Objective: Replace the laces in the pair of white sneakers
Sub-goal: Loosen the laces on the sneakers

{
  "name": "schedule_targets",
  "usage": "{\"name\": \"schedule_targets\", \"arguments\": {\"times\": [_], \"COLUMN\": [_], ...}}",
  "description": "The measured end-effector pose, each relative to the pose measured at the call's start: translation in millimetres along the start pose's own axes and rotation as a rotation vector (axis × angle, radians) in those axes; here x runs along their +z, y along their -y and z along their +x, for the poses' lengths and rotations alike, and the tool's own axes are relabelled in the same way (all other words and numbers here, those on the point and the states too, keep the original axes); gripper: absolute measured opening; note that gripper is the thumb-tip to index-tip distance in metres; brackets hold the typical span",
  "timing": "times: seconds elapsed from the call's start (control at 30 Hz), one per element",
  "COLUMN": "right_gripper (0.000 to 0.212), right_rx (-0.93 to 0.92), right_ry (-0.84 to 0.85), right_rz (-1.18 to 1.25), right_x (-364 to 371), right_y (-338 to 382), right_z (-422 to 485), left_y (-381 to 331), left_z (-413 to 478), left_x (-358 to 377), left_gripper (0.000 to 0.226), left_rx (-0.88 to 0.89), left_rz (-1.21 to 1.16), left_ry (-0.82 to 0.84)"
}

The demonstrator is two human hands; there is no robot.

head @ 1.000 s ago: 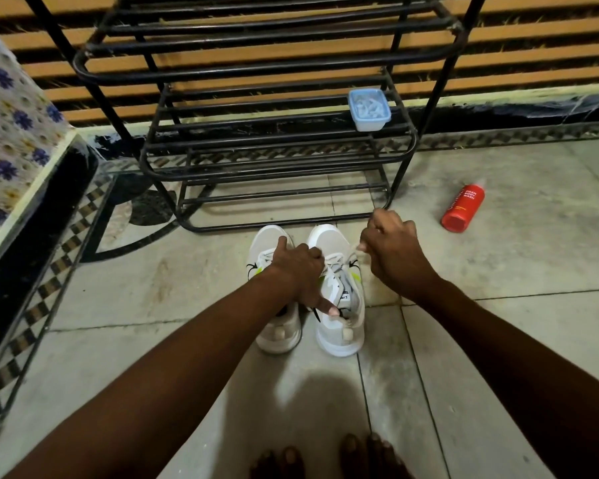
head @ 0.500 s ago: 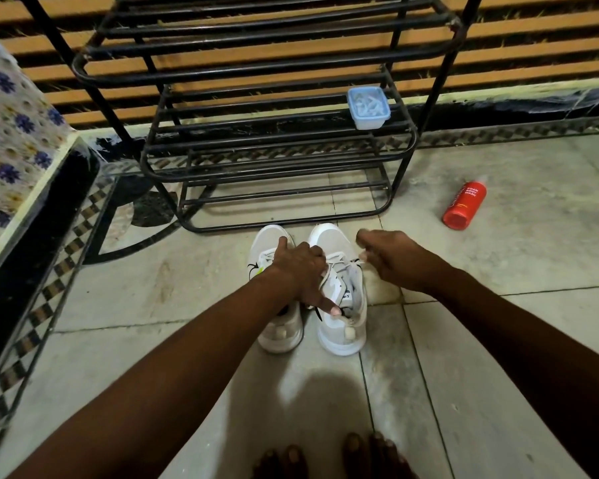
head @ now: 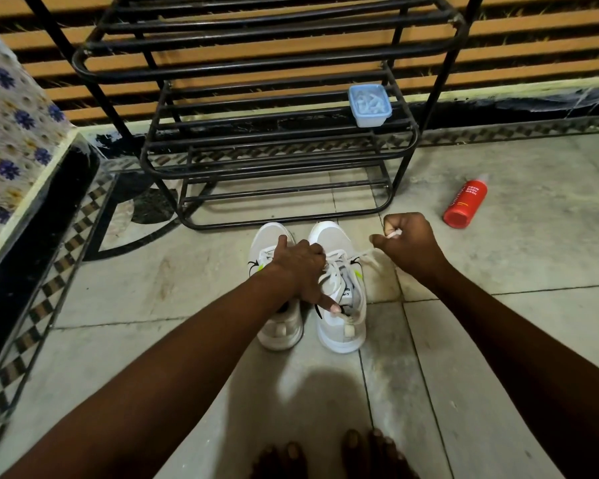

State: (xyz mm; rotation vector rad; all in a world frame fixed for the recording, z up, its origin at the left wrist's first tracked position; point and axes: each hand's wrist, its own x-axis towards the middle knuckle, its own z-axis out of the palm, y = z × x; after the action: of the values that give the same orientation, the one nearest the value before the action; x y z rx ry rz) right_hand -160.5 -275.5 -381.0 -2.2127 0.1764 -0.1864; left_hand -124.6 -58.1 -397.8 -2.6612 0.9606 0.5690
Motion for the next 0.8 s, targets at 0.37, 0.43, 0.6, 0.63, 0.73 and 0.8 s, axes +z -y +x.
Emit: {"name": "schedule_targets", "arguments": {"times": [0.37,0.43,0.6,0.63,0.73,0.8], "right_gripper": [0.041,0.039,0.03,0.027,0.016,0.02], "right_rx": [0.164,0.117,0.03,0.027,0.075,0.12], "right_ry": [-0.367,-0.307,0.02,0.048,0.163,0.211], "right_rz": [0.562,0.375,-0.177,-0.23,-0.321,-0.437], "right_x": [-18,-29,-13,-8,5,12], "right_y": [20,14,-16,-22,-39,-44], "right_z": [11,13,-8,-13,-25,-33], "left_y": [1,0,1,1,4,6], "left_z": [1,2,2,2,-1,-2], "left_x": [4,4,3,1,-6,-12], "left_gripper": [0.118,0.118,0.115,0.112,0.101,0.094], "left_rx": [-0.013,-0.006,0.007,0.011,0.008,-0.002], "left_rz": [-0.03,-0.026,-0.018,-0.031,-0.121,-0.243], "left_ry": [-0.005,-0.005,-0.032,-0.032,0.006,0.013]}}
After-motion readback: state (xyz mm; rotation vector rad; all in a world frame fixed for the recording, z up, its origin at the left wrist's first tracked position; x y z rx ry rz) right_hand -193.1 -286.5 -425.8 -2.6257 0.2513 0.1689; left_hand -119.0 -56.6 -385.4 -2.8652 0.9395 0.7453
